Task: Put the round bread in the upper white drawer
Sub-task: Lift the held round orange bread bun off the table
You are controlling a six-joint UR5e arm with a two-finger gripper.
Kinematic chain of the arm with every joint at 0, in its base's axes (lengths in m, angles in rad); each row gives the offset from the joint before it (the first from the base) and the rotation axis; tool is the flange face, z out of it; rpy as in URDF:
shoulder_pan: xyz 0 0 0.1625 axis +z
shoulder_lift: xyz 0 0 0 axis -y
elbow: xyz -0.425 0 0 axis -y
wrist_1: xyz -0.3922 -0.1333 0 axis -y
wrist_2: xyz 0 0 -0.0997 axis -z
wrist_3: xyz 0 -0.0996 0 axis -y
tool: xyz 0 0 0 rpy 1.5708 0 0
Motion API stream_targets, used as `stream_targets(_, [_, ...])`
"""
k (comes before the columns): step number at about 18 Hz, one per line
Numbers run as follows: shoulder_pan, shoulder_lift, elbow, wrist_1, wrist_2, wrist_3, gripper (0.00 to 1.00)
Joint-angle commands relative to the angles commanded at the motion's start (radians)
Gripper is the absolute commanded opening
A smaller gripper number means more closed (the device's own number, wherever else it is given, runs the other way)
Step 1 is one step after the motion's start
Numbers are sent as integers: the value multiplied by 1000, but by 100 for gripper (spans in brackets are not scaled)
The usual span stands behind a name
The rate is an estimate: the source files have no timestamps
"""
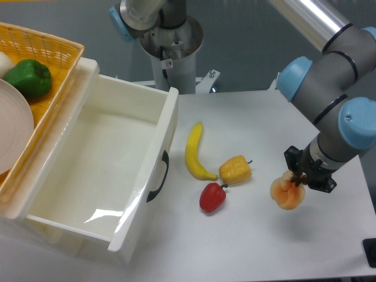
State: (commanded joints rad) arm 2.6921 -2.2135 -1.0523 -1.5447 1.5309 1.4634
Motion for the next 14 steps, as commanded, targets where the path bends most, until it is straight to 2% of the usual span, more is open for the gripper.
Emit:
stream_targets(10, [-21, 25, -6, -20, -3, -21, 0])
stream_targets(14, [-37, 55, -14, -28, -46, -112, 0])
